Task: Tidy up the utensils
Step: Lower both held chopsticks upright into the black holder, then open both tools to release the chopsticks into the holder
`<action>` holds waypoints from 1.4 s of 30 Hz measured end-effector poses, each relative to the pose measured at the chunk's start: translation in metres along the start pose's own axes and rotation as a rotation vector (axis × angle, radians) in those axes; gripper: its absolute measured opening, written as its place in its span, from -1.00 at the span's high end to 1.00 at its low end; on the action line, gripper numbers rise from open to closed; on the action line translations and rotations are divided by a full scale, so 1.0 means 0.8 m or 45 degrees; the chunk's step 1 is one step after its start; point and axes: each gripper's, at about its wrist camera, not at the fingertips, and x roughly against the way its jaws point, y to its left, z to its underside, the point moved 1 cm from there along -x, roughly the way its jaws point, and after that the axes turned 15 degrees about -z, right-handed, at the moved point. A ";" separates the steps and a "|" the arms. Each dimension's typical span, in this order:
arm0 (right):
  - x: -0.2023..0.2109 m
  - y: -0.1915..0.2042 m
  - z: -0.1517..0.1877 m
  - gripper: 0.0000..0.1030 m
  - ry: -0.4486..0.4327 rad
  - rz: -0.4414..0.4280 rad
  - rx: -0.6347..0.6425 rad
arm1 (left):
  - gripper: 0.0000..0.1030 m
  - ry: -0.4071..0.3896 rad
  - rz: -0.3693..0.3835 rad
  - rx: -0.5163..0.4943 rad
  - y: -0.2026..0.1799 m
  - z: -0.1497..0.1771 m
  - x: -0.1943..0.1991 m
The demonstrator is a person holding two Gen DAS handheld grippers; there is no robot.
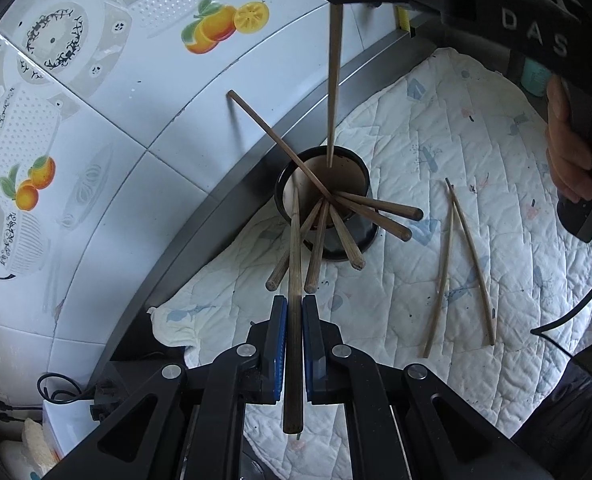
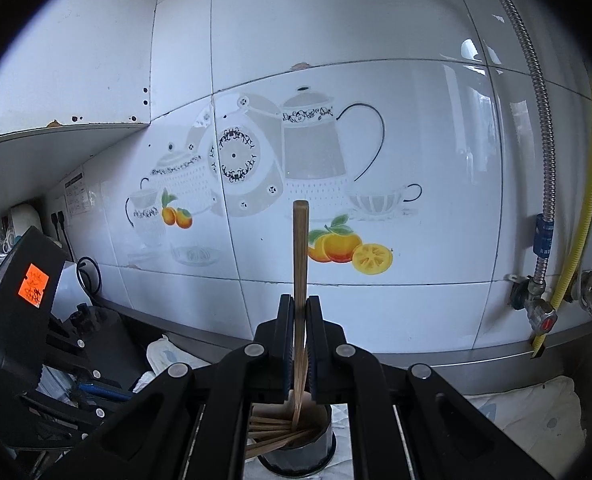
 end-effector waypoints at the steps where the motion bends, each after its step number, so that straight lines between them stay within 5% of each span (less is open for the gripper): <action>1: -0.001 0.000 0.001 0.84 0.006 0.007 0.006 | 0.86 -0.003 -0.002 0.007 0.002 -0.002 -0.001; 26: -0.028 -0.029 0.039 0.84 0.167 0.029 -0.065 | 0.72 -0.032 0.072 0.241 0.026 -0.036 -0.019; 30: -0.021 -0.031 0.035 0.76 0.179 0.036 -0.079 | 0.41 -0.051 0.056 0.288 0.037 -0.026 -0.005; 42: 0.056 0.002 0.029 0.42 0.170 0.102 -0.012 | 0.41 -0.064 -0.044 0.390 0.061 0.067 0.078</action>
